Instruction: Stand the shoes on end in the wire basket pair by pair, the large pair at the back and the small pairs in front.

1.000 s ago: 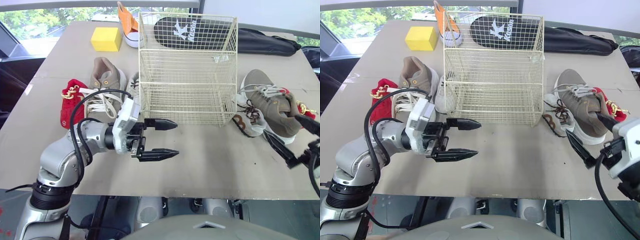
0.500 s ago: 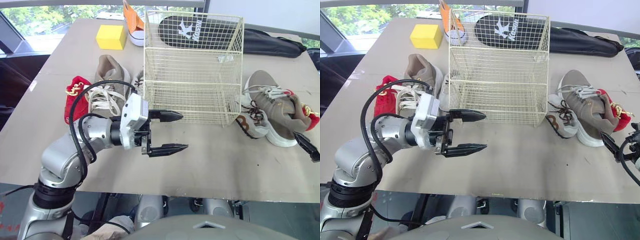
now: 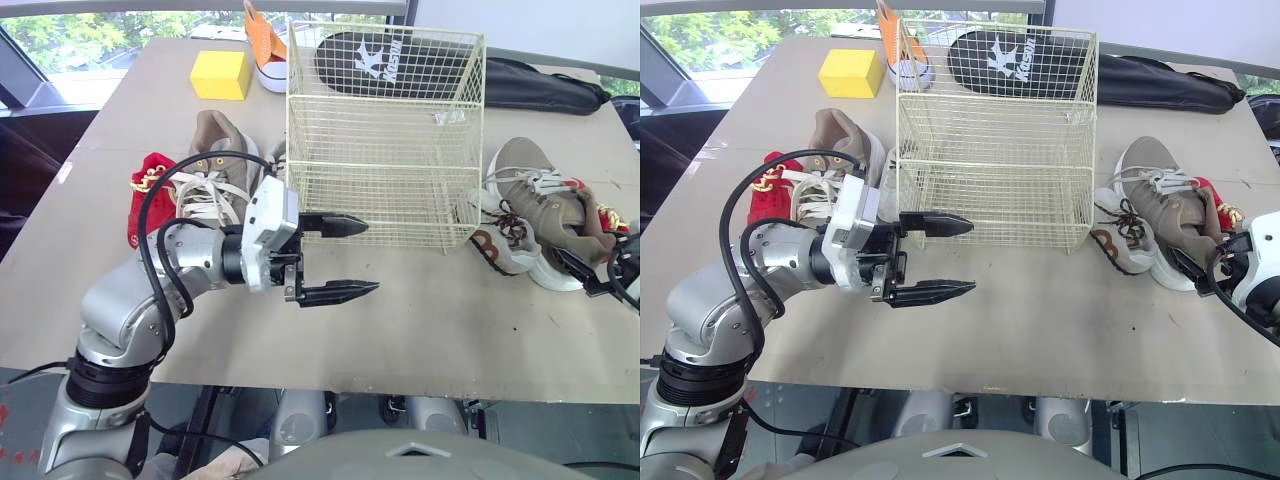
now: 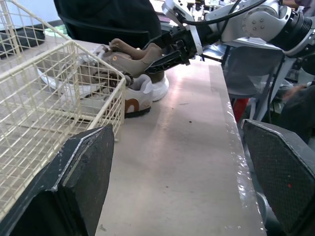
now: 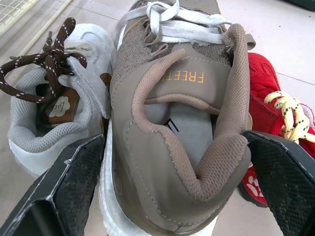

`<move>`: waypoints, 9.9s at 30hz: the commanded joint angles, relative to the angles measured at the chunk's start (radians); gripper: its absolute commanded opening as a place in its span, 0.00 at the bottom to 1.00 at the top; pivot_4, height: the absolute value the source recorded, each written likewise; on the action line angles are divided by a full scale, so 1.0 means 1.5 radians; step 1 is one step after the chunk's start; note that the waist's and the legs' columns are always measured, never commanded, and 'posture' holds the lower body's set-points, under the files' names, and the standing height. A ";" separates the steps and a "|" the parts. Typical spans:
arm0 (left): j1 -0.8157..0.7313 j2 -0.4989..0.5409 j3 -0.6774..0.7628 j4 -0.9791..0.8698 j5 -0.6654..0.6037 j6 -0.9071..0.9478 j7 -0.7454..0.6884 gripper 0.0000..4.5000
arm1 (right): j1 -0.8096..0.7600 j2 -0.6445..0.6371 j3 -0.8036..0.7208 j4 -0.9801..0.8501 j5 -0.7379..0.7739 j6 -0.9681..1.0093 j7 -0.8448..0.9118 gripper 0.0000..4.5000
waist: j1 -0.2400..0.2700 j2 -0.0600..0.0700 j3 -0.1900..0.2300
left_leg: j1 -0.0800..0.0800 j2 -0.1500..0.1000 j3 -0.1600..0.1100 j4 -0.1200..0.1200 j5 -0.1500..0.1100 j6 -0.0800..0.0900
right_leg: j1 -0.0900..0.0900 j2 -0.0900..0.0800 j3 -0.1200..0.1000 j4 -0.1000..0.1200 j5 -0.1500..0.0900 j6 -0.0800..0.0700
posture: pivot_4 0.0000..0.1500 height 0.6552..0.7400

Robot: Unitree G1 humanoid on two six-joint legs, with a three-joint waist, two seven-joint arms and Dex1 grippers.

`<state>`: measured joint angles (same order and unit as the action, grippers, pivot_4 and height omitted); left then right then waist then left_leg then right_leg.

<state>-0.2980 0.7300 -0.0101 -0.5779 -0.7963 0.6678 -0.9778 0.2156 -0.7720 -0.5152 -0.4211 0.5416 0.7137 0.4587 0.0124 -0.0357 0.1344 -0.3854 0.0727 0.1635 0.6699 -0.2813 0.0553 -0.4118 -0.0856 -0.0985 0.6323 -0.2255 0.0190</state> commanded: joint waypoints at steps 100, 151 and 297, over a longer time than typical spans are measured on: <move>-0.289 -0.143 0.060 0.161 0.078 -0.007 0.114 0.07 | -0.562 0.050 0.102 -0.112 0.672 0.258 -0.252 1.00 | -0.007 0.005 0.010 | -0.008 -0.006 -0.015 0.010 0.000 0.001 | 0.001 -0.001 -0.009 0.003 0.004 0.004 | 1.00 1.00; 0.139 -0.025 0.303 -0.085 -0.200 0.007 0.172 0.94 | -1.031 0.011 0.298 0.726 -0.062 -0.405 0.480 0.00 | -0.012 0.007 0.012 | -0.010 -0.006 -0.016 0.009 0.000 0.001 | 0.000 -0.001 -0.011 -0.001 0.004 0.004 | 1.00 1.00; -0.290 -0.363 0.038 0.477 0.404 -0.547 0.408 0.98 | -0.139 -0.124 -0.095 -0.222 0.341 -0.095 0.077 1.00 | 0.006 0.001 0.010 | -0.018 -0.016 -0.029 0.021 -0.004 0.009 | 0.002 -0.012 -0.019 0.006 0.002 0.013 | 1.00 1.00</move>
<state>-0.7187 0.1752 0.0366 0.2334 -0.1557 -0.2033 -0.3540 0.0331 -0.9414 -0.6297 -0.7752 1.0589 0.5994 0.5370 0.0217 -0.0346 0.1496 -0.4123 0.0486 0.1193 0.7016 -0.2875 0.0683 -0.4084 -0.1030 -0.1275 0.6415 -0.2230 0.0392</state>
